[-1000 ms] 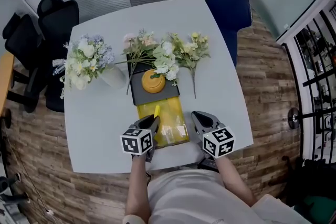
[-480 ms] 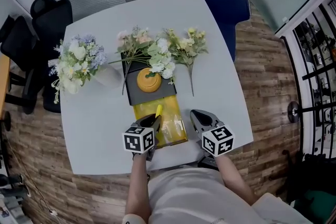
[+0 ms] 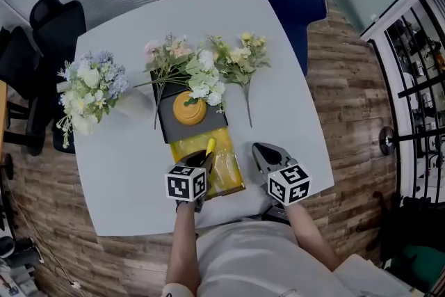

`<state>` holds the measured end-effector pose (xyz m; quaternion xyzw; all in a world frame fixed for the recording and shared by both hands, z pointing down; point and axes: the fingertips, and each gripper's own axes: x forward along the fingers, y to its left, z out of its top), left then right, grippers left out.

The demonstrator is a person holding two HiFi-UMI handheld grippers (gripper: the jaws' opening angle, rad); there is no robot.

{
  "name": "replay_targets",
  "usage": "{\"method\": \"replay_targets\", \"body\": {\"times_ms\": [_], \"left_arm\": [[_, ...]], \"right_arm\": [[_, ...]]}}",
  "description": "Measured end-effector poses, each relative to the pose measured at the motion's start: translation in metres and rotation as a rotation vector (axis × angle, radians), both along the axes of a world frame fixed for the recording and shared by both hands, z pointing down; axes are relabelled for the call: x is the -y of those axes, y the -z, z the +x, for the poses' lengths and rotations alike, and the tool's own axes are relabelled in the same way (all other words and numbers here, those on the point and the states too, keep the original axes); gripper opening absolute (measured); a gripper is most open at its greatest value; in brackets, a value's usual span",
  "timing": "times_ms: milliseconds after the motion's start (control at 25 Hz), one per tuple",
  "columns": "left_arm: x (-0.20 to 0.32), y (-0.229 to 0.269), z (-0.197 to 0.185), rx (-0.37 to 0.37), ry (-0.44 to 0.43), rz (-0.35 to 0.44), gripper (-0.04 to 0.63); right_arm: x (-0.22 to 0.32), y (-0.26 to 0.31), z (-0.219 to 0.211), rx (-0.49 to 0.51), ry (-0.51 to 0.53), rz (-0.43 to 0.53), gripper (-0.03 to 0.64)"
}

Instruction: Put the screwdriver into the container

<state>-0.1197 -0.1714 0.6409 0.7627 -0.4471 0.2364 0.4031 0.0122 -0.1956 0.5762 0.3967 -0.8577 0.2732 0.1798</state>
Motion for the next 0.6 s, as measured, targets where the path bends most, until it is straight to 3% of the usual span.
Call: {"method": "replay_targets", "body": {"times_ms": [600], "left_arm": [[0.008, -0.022, 0.004, 0.125, -0.066, -0.02, 0.067]], "right_arm": [[0.008, -0.01, 0.004, -0.009, 0.002, -0.024, 0.015]]}}
